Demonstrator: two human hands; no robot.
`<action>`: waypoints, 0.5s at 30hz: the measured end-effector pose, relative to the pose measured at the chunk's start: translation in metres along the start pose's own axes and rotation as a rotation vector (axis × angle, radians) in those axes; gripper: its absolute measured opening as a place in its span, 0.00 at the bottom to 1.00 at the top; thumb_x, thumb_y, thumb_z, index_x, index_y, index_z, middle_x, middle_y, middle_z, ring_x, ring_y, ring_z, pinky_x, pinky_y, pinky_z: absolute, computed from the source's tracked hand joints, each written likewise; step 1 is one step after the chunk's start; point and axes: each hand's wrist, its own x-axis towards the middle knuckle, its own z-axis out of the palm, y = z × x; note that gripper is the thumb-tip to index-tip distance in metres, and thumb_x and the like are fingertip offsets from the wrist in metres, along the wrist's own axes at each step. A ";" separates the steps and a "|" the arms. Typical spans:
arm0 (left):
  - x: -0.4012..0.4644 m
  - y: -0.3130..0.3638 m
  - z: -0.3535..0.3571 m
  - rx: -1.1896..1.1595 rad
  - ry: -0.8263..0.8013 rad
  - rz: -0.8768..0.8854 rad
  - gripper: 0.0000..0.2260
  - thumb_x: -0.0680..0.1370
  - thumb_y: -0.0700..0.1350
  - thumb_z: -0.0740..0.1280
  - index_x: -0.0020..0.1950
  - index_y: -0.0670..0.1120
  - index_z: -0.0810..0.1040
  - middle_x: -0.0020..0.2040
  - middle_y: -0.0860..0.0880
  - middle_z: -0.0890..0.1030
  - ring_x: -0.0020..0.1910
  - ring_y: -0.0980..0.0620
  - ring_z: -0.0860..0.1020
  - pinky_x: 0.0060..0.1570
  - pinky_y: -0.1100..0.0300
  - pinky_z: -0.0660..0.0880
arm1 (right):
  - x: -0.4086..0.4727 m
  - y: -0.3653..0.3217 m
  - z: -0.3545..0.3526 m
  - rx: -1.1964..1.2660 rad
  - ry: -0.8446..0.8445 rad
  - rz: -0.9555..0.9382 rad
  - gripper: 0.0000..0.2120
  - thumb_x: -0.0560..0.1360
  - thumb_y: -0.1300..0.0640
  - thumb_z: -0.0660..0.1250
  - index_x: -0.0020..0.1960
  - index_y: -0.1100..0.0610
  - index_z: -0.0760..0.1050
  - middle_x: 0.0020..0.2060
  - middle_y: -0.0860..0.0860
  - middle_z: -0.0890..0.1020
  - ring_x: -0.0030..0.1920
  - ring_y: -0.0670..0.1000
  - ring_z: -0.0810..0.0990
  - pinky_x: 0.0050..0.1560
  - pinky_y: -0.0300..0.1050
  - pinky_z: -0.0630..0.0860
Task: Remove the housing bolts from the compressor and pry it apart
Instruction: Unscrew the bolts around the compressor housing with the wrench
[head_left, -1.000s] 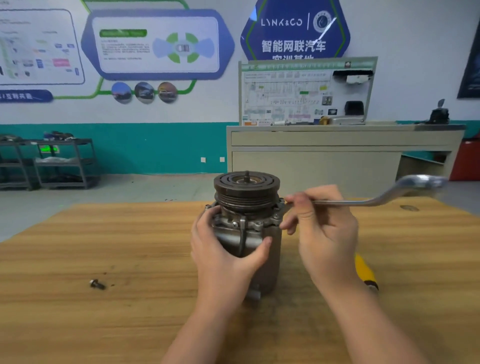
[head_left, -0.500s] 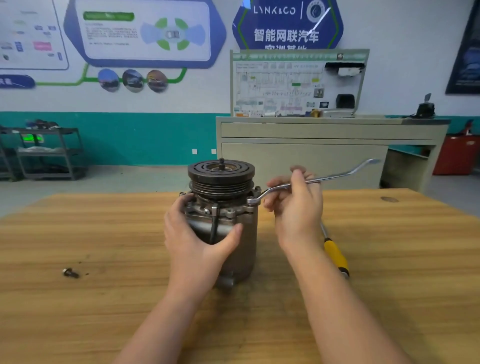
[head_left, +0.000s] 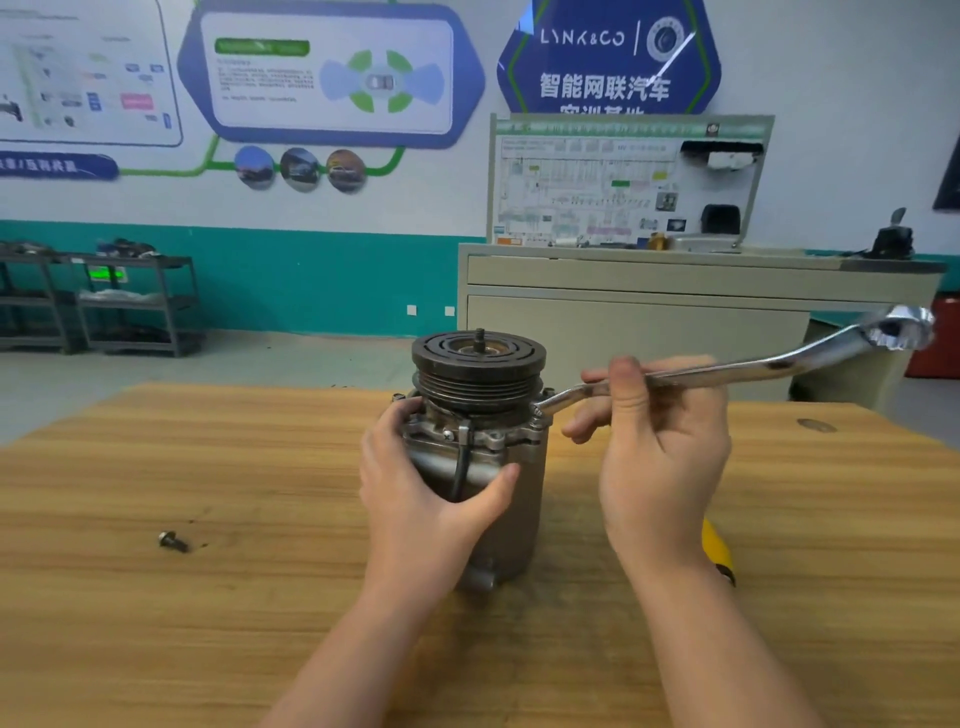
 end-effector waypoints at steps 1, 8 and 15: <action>0.000 0.001 0.000 -0.002 0.002 0.000 0.39 0.58 0.66 0.71 0.65 0.63 0.58 0.63 0.58 0.65 0.66 0.56 0.65 0.70 0.48 0.64 | -0.001 0.000 -0.001 -0.013 -0.033 -0.051 0.05 0.78 0.48 0.65 0.46 0.37 0.73 0.32 0.47 0.82 0.27 0.46 0.80 0.32 0.40 0.76; 0.000 0.002 -0.001 0.009 0.007 0.015 0.39 0.59 0.66 0.70 0.66 0.60 0.58 0.62 0.59 0.64 0.66 0.58 0.64 0.70 0.46 0.63 | -0.002 0.006 -0.006 -0.143 -0.172 -0.227 0.06 0.77 0.51 0.69 0.46 0.54 0.79 0.34 0.47 0.79 0.32 0.43 0.80 0.35 0.39 0.76; -0.001 0.002 -0.001 0.008 0.006 0.012 0.39 0.60 0.67 0.70 0.65 0.61 0.58 0.63 0.57 0.64 0.65 0.58 0.64 0.70 0.45 0.63 | -0.012 0.005 0.000 -0.289 -0.300 -0.379 0.02 0.74 0.64 0.71 0.46 0.59 0.80 0.38 0.48 0.80 0.36 0.47 0.81 0.37 0.40 0.77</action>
